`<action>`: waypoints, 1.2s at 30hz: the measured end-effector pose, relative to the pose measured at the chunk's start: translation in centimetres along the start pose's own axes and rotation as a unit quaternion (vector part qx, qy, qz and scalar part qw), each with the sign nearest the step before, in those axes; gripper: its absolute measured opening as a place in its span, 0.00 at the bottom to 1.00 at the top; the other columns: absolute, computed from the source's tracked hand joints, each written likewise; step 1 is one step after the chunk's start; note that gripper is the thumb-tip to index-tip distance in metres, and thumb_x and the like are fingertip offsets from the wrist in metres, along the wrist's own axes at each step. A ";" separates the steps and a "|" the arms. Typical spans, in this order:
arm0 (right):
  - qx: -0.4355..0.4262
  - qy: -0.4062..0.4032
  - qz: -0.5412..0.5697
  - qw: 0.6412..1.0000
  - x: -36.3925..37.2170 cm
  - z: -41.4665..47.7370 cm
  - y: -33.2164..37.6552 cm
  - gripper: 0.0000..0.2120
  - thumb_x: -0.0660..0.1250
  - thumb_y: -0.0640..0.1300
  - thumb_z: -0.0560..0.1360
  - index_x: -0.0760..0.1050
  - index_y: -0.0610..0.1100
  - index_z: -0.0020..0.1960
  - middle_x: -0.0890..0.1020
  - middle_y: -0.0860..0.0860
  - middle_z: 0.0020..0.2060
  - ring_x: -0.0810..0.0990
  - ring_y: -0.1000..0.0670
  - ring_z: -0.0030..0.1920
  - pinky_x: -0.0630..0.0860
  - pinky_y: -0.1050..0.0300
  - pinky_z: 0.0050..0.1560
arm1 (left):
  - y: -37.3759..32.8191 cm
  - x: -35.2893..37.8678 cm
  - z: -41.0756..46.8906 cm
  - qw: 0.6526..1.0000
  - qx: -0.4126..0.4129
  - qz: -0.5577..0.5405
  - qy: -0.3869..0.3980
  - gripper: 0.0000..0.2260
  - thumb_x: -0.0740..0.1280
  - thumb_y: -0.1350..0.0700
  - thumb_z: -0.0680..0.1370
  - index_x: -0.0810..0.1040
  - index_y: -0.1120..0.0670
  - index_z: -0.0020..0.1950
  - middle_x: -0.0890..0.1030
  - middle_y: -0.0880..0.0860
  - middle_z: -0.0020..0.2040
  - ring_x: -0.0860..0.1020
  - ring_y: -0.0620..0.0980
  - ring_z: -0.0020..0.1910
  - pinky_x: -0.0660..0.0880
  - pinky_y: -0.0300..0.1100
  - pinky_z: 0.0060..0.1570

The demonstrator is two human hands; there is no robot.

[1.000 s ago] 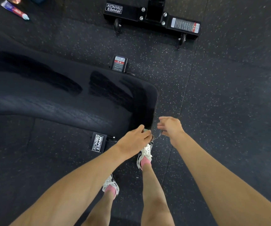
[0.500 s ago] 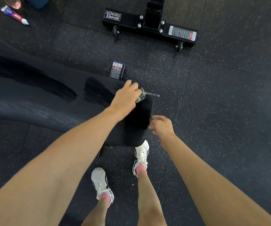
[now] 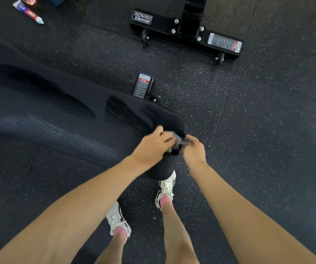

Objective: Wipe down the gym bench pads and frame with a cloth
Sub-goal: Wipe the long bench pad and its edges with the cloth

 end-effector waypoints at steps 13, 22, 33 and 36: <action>-0.042 -0.093 -0.052 0.993 4.6 -4.1 -0.3 0.34 0.59 0.32 0.75 0.53 0.46 0.78 0.51 0.48 0.77 0.52 0.44 0.75 0.61 0.47 0.70 | 13.9 -4.8 -0.9 0.984 -0.169 0.036 -0.054 0.11 0.65 0.70 0.69 0.81 0.62 0.49 0.77 0.58 0.46 0.71 0.60 0.47 0.65 0.45 0.31; -0.067 -0.139 -0.063 0.986 7.0 -5.2 0.6 0.33 0.56 0.28 0.74 0.55 0.43 0.77 0.58 0.47 0.77 0.56 0.45 0.75 0.57 0.50 0.73 | 4.8 -1.5 -0.1 0.983 -0.160 -0.088 -0.029 0.09 0.69 0.69 0.67 0.79 0.62 0.47 0.75 0.59 0.46 0.73 0.59 0.44 0.65 0.43 0.29; -0.100 -0.089 -0.176 0.975 6.3 -4.8 0.8 0.31 0.57 0.32 0.76 0.56 0.45 0.77 0.55 0.46 0.76 0.56 0.44 0.73 0.66 0.50 0.64 | 14.5 -5.1 -2.8 0.953 -0.294 -0.025 -0.062 0.11 0.63 0.67 0.75 0.75 0.63 0.57 0.70 0.60 0.56 0.68 0.58 0.55 0.67 0.45 0.40; -0.133 -0.084 -0.227 0.961 5.5 -4.3 0.4 0.30 0.57 0.34 0.77 0.56 0.45 0.77 0.57 0.46 0.73 0.58 0.45 0.70 0.68 0.56 0.53 | 13.4 -5.0 -1.8 0.896 -0.425 -0.025 -0.127 0.13 0.64 0.68 0.76 0.75 0.63 0.60 0.70 0.58 0.58 0.68 0.56 0.55 0.69 0.42 0.41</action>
Point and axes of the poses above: each hand's wrist, its own z-axis towards the middle knuckle, its own x-axis out of the palm, y = z × x, the point moved 2 cm from there along z, towards the middle knuckle
